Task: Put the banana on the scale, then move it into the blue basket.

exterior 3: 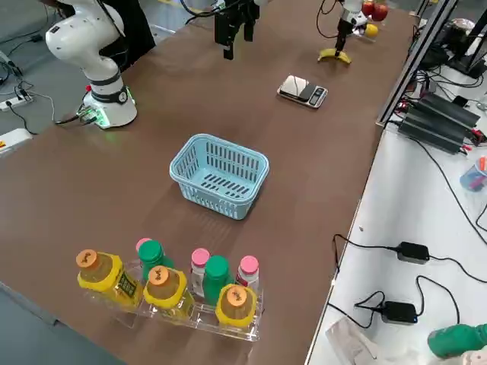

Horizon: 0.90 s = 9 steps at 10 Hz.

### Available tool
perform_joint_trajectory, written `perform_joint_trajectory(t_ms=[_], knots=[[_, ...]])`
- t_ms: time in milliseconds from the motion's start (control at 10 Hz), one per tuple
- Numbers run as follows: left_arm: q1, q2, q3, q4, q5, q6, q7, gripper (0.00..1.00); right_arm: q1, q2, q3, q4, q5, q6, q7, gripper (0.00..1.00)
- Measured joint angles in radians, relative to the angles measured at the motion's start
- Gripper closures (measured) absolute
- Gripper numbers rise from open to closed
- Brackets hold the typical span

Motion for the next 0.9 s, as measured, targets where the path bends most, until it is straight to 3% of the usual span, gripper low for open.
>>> perform_joint_trajectory(t_ms=[100, 400, 600, 900], knots=[[-0.001, 0.003, -0.001, -0.001, 0.000, 0.002, 0.000, 0.37, 0.000, 0.000, 0.000, 0.000, 0.000, 0.000, 0.000, 0.00], [-0.002, -0.001, -0.001, 0.004, 0.000, 0.003, -0.013, 0.66, 0.000, 0.000, 0.000, 0.000, 0.000, 0.000, 0.000, 0.00], [0.001, -0.045, -0.003, 0.022, 0.000, -0.071, -0.017, 0.70, 0.000, 0.000, 0.000, 0.000, 0.000, 0.000, 0.000, 0.00], [-0.002, -0.130, -0.052, 0.149, -0.111, -0.295, -0.088, 0.70, 0.000, 0.000, 0.000, -0.001, 0.000, 0.000, 0.000, 0.00]])
